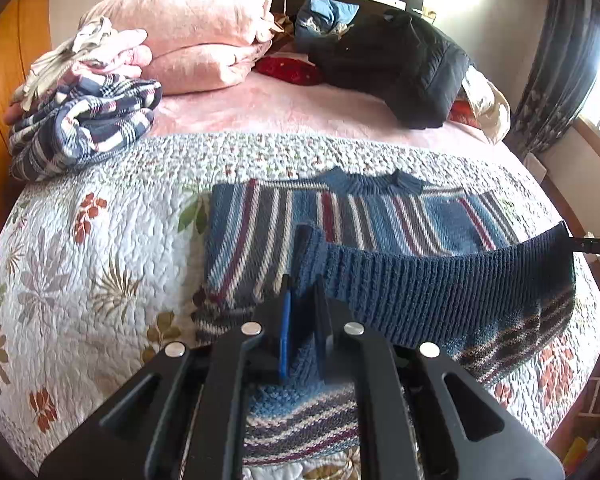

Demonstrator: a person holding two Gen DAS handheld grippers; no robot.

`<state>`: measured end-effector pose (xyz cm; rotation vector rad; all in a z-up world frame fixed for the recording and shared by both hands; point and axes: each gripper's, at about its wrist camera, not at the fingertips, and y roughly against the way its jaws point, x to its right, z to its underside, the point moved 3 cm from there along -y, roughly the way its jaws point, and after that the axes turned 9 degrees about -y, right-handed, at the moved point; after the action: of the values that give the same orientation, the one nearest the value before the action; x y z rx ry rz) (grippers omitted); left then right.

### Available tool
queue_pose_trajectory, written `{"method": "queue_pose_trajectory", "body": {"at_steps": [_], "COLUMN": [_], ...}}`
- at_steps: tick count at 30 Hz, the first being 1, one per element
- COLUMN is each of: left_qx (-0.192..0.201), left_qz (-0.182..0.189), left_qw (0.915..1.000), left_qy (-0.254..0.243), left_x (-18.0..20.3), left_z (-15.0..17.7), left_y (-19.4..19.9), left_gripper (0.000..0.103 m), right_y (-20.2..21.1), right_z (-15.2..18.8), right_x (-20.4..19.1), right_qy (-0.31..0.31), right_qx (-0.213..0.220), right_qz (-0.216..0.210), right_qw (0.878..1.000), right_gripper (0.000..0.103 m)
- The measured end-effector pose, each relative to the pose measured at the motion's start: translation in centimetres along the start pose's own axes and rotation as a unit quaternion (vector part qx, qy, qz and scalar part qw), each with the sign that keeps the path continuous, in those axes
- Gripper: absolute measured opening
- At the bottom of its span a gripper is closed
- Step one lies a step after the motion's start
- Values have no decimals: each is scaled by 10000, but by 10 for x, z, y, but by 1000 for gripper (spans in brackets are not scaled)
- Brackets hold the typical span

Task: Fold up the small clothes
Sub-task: 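Lay the folded hem onto the collar and open both tools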

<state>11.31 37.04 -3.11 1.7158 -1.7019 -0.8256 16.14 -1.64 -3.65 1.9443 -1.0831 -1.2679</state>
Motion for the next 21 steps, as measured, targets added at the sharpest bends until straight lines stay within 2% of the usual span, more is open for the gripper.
{"method": "queue_pose_trajectory", "body": {"at_steps": [5, 10, 14, 21], "left_qx": [242, 287, 197, -124], "left_qz": [-81, -186, -280, -427], "left_qw": [9996, 9992, 9991, 9981], "left_qy": [119, 198, 266, 433], "left_x": [-6, -14, -19, -26], "left_z": [-51, -87, -102, -103], "left_y": [-21, -53, -84, -139], "left_gripper": [8, 8, 8, 8], "right_y": [-6, -26, -47, -89], "right_z": [-49, -91, -113, -133], "right_x": [-6, -7, 0, 19], "right_qy": [-36, -61, -161, -287], "right_qx": [233, 307, 295, 139], "right_qz": [95, 245, 369, 611], "right_qw": [9997, 9992, 9988, 9976], "right_gripper": [9, 9, 9, 9]}}
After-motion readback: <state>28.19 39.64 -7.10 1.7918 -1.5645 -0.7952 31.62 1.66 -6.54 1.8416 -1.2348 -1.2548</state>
